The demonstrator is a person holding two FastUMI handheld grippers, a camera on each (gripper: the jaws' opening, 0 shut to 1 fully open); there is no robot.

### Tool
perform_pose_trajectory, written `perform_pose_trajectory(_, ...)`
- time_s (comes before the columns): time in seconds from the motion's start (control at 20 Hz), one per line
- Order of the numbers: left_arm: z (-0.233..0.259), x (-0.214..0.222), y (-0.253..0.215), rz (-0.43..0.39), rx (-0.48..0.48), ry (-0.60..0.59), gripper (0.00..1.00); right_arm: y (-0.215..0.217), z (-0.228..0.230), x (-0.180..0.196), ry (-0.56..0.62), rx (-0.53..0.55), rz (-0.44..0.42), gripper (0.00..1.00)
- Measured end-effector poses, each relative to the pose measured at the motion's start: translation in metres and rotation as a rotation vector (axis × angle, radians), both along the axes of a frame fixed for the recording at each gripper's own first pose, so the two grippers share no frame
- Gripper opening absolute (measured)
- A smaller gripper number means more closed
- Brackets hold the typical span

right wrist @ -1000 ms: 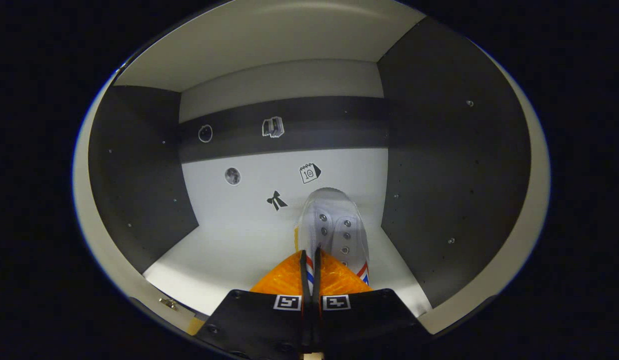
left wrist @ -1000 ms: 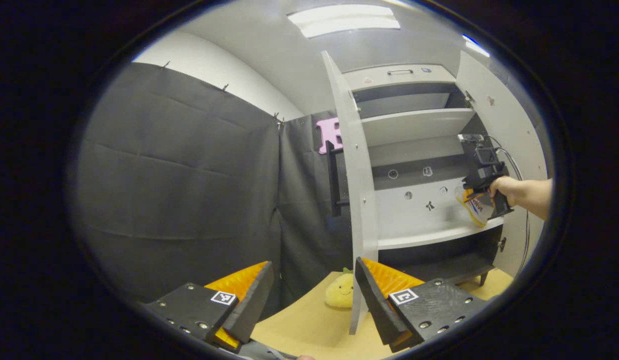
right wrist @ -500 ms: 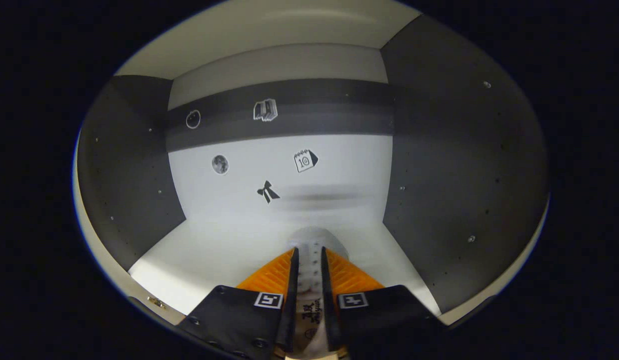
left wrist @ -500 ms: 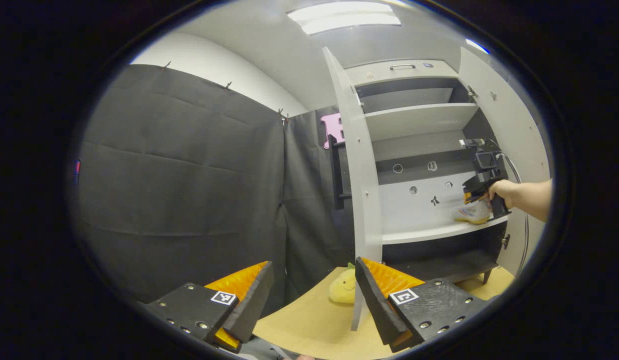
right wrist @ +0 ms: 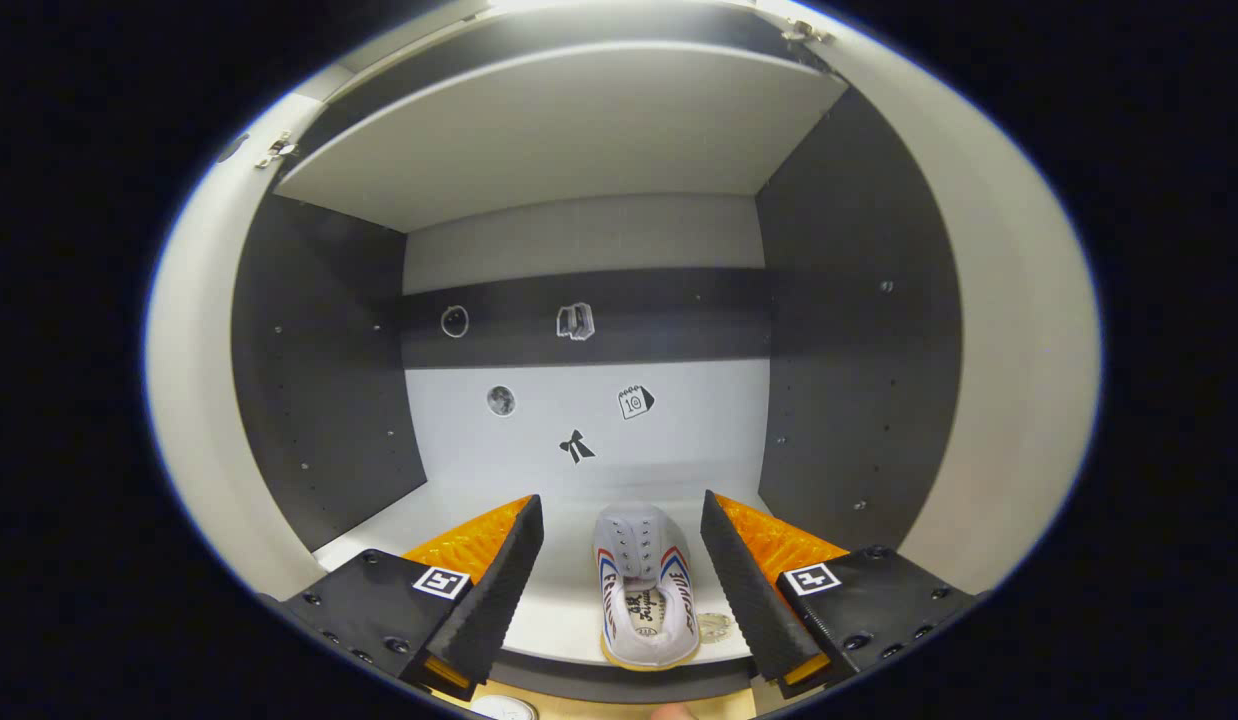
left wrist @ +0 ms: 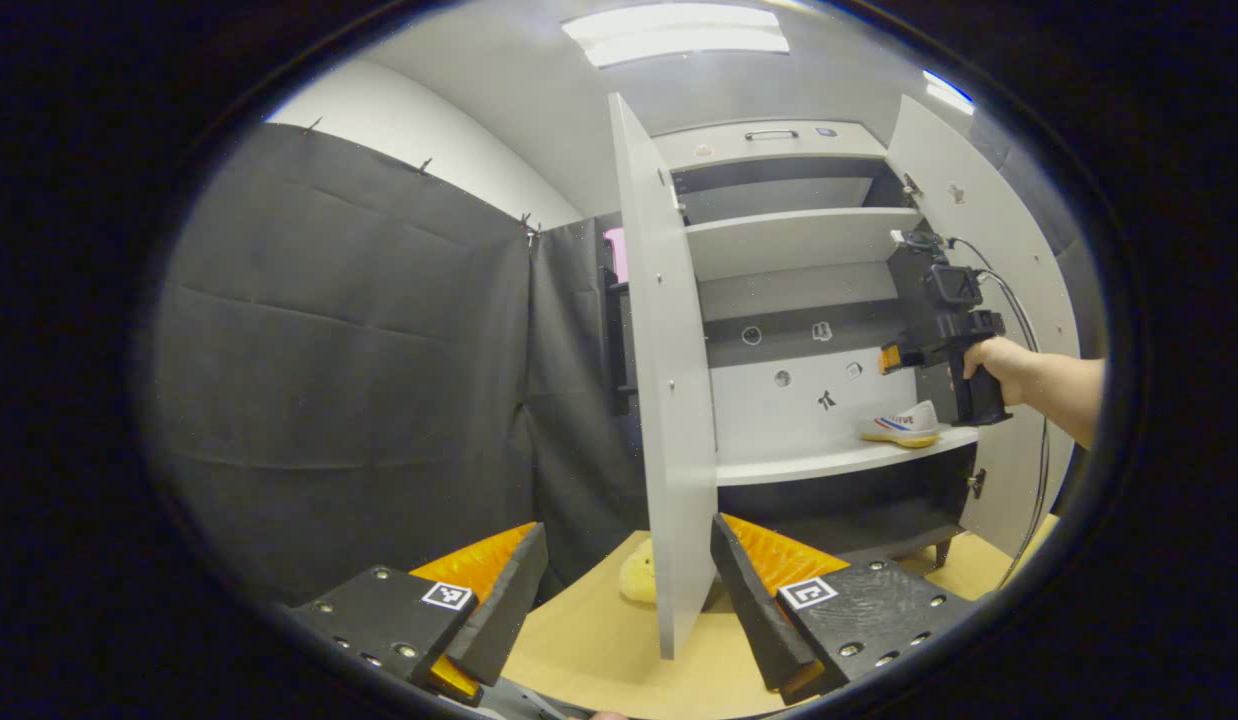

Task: Grab one shoe with the right hand and put it into the shoe cabinet, grab the other shoe with the left hand and put it into the shoe cabinet; then close the right door with the right hand and the left door with the left hand.

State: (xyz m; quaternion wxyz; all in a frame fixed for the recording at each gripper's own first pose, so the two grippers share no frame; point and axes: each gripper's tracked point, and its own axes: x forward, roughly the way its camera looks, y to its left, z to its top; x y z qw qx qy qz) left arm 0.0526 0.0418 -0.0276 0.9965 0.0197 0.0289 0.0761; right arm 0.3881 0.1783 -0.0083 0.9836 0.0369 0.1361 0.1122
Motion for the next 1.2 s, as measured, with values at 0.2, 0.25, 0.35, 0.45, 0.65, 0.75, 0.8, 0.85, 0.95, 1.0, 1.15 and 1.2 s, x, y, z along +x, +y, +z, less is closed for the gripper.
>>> perform_pose_trajectory(0.2,0.002,0.000,-0.018,-0.059,-0.006,-0.010,1.00,-0.009,0.023,-0.048,-0.060,0.009,0.017,0.93)
perform_pose_trajectory(0.25,0.002,0.000,-0.023,-0.076,-0.009,-0.011,1.00,-0.013,0.026,-0.060,-0.070,0.013,0.022,0.93)
perform_pose_trajectory(0.35,0.004,-0.001,-0.033,-0.108,-0.013,-0.016,1.00,-0.021,0.033,-0.084,-0.092,0.012,0.023,0.93)
perform_pose_trajectory(0.45,0.005,-0.001,-0.043,-0.140,-0.009,-0.022,1.00,-0.031,0.035,-0.105,-0.104,0.003,0.020,0.93)
perform_pose_trajectory(0.65,0.002,0.003,-0.064,-0.207,-0.003,-0.018,0.94,-0.048,0.034,-0.145,-0.113,0.010,0.011,0.98)
perform_pose_trajectory(0.75,-0.005,0.008,-0.074,-0.240,-0.018,-0.003,0.89,-0.059,0.031,-0.165,-0.118,0.005,0.002,0.98)
perform_pose_trajectory(0.8,-0.010,0.013,-0.080,-0.260,-0.031,0.009,0.91,-0.063,0.028,-0.175,-0.120,0.000,0.002,0.98)
perform_pose_trajectory(0.85,-0.017,0.017,-0.088,-0.282,-0.045,0.025,0.92,-0.067,0.025,-0.184,-0.120,-0.007,0.001,0.98)
perform_pose_trajectory(0.95,-0.032,0.024,-0.102,-0.327,-0.074,0.062,1.00,-0.081,0.015,-0.199,-0.116,-0.026,-0.006,0.98)
perform_pose_trajectory(1.0,-0.042,0.029,-0.111,-0.349,-0.085,0.086,1.00,-0.087,0.011,-0.207,-0.113,-0.036,-0.012,0.98)
perform_pose_trajectory(1.15,-0.080,0.041,-0.132,-0.397,-0.104,0.163,0.95,-0.096,-0.004,-0.227,-0.094,-0.035,-0.013,0.98)
perform_pose_trajectory(1.2,-0.093,0.046,-0.137,-0.411,-0.104,0.195,0.98,-0.099,-0.009,-0.233,-0.086,-0.039,-0.012,0.99)
